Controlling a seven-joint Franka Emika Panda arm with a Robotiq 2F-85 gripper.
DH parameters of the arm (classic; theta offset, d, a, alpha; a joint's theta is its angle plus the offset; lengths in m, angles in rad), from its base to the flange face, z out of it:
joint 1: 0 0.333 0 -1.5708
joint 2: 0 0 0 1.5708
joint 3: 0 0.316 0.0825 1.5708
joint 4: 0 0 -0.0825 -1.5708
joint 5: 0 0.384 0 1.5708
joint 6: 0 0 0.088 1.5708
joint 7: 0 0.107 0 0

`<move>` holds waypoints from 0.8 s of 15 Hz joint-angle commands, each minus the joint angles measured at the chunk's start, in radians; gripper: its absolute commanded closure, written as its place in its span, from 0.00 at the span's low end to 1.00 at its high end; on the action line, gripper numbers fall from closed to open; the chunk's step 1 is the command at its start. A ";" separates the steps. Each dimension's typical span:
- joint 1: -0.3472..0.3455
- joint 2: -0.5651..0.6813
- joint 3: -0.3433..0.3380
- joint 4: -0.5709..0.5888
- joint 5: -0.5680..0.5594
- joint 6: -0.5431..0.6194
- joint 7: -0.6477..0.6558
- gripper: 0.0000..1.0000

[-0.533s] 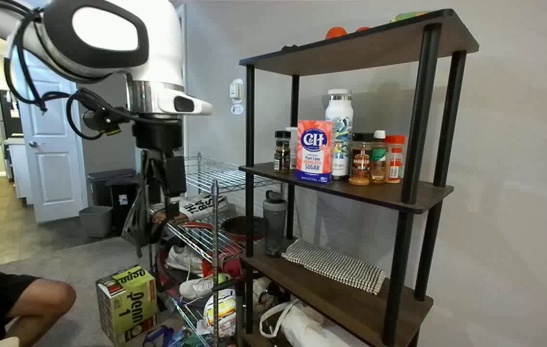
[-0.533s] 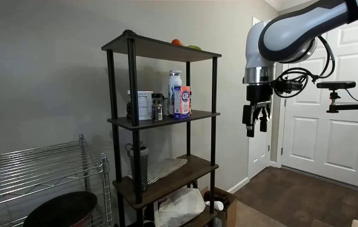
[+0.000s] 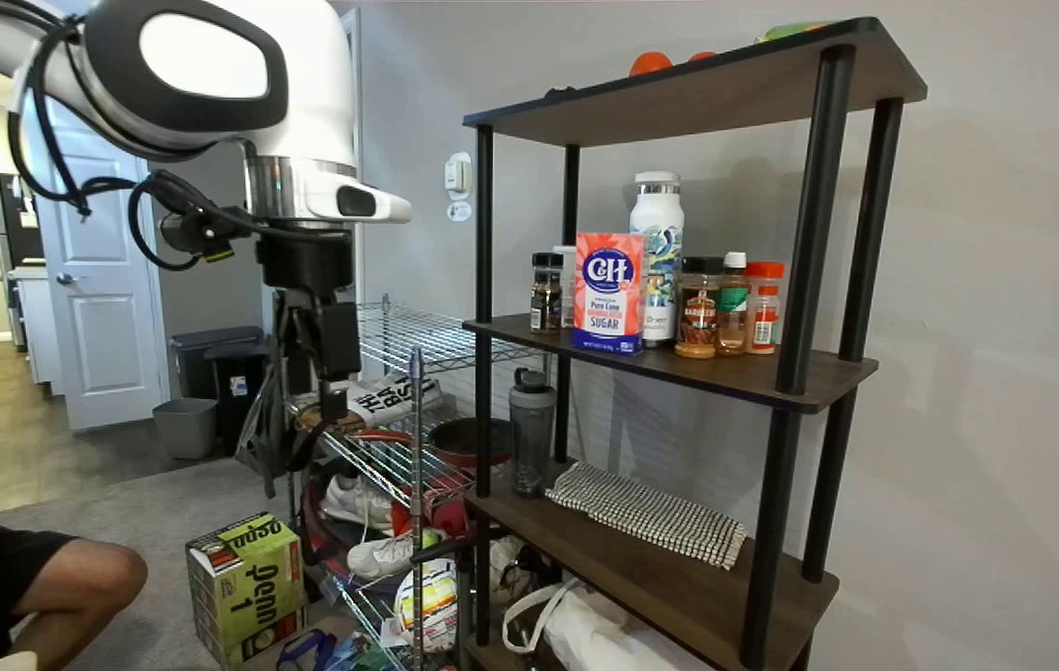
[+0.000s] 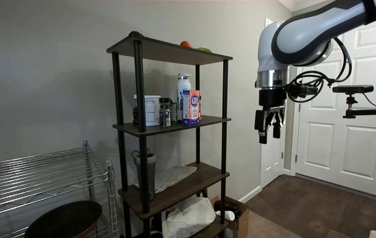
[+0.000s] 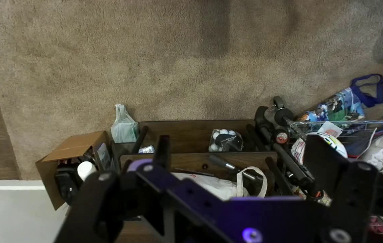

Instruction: Move the orange box on the second shelf to the right

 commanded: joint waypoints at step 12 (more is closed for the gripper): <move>-0.016 0.013 0.014 0.010 -0.002 -0.002 -0.005 0.00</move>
